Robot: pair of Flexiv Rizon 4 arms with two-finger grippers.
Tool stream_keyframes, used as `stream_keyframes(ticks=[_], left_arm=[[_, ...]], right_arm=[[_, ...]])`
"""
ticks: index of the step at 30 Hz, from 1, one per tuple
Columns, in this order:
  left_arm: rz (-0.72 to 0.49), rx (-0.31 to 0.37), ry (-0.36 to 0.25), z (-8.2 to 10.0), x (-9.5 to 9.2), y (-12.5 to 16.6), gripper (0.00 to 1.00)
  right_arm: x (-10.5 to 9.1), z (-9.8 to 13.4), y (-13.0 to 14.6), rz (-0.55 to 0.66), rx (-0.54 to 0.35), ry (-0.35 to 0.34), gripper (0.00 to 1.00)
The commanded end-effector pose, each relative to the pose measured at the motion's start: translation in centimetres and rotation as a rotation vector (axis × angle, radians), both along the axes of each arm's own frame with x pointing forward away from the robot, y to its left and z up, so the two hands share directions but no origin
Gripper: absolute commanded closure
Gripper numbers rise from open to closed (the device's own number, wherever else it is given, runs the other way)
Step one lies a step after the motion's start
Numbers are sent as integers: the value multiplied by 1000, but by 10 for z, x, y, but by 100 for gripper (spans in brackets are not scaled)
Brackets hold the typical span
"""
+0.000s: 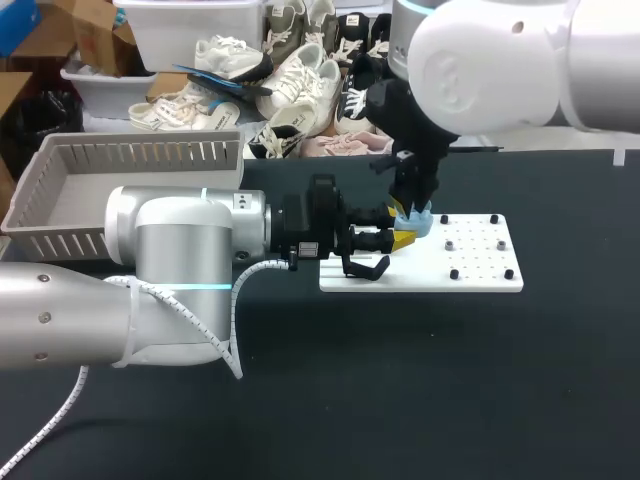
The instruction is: Pick up each earbud case from the left stands, insert the matching earbuds, close the lid, and place the case in the box.
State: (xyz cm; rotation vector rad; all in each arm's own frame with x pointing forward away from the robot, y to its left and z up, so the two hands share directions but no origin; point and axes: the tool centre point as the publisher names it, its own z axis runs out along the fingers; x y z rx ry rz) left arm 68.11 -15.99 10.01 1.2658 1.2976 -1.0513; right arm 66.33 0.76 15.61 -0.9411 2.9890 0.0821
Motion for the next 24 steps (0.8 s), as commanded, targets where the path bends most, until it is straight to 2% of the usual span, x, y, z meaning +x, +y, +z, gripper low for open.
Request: stream_keyframes(ticks=[1, 24], left_arm=[[2, -4, -2, -1, 0, 0, 100], [2, -4, -2, -1, 0, 0, 100]], right_arm=[[2, -1, 2, -6, -1, 3, 100], [4, -1, -2, -30, -6, -3, 100]])
